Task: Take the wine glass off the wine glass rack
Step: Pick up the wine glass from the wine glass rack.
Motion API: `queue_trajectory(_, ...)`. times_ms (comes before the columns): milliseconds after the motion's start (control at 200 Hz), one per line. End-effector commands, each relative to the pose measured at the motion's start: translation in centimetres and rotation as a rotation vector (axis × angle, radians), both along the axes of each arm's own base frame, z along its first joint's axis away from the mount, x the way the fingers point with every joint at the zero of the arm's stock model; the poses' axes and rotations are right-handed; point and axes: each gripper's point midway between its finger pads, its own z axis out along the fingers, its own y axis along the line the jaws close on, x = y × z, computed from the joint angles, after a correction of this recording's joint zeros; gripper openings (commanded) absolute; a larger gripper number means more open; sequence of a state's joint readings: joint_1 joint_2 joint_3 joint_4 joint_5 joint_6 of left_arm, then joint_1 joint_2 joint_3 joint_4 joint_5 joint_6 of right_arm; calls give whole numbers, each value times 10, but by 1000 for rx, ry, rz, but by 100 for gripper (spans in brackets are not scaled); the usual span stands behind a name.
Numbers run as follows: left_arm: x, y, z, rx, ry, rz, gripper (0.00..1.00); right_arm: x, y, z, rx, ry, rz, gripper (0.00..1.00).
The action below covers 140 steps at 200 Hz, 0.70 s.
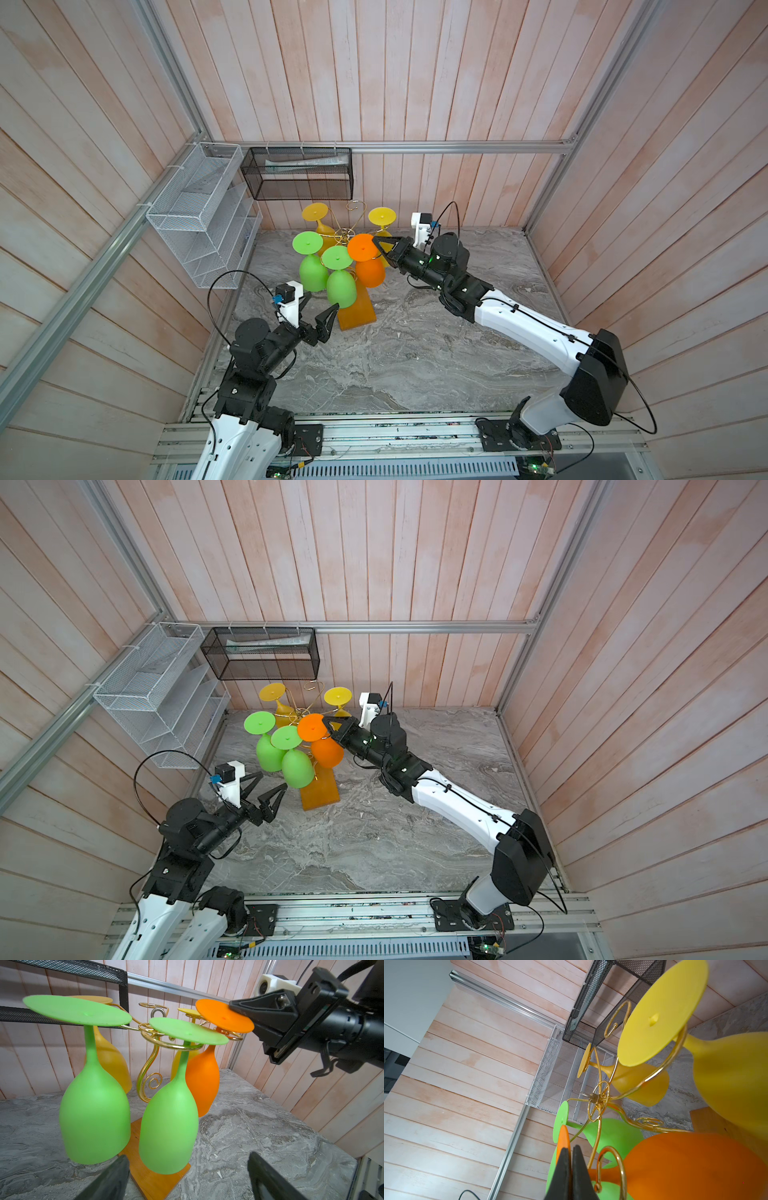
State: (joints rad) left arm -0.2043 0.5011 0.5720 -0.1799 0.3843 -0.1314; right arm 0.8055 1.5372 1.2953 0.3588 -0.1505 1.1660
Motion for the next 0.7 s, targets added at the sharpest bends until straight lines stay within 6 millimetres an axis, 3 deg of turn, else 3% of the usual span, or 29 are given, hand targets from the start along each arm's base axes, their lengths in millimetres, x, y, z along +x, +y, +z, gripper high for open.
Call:
queue_trajectory(0, -1, -1, -1, 0, 3, -4, 91, 6, -2, 22, 32, -52, -31, 0)
queue_trajectory(390, -2, -2, -2, 0, 6, -12, 91, 26, -32, 29, 67, -57, -133, 0)
queue_trajectory(695, -1, -3, -4, -1, 15, -15, 91, 28, -50, 26, 74, -56, -174, 0)
